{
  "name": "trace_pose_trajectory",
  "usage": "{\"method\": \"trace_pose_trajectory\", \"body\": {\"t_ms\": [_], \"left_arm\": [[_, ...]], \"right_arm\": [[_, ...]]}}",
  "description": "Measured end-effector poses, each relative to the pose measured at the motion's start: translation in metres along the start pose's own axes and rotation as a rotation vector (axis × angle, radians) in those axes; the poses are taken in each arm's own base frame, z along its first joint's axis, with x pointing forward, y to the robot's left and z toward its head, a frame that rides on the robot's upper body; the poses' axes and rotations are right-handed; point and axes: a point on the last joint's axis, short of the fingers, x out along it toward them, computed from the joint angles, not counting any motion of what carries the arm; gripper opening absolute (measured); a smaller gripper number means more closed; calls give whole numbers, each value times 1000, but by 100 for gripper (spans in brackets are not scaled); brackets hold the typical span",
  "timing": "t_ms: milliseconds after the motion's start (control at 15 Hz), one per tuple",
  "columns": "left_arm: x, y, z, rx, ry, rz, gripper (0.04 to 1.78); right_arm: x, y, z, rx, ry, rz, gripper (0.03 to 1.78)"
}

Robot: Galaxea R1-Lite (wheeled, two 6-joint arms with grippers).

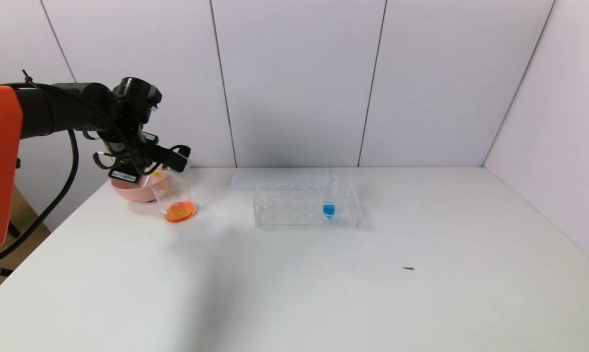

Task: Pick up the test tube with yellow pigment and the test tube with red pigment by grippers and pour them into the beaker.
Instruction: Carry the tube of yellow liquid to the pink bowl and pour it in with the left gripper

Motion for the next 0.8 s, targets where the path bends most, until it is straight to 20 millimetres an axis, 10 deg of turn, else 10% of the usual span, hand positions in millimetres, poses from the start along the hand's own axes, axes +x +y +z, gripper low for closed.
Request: {"method": "trace_pose_trajectory", "body": {"t_ms": [800], "left_arm": [[-2,2,7,40,59,7,44]], "right_arm": [[0,0,0,0,0,0,170]]}}
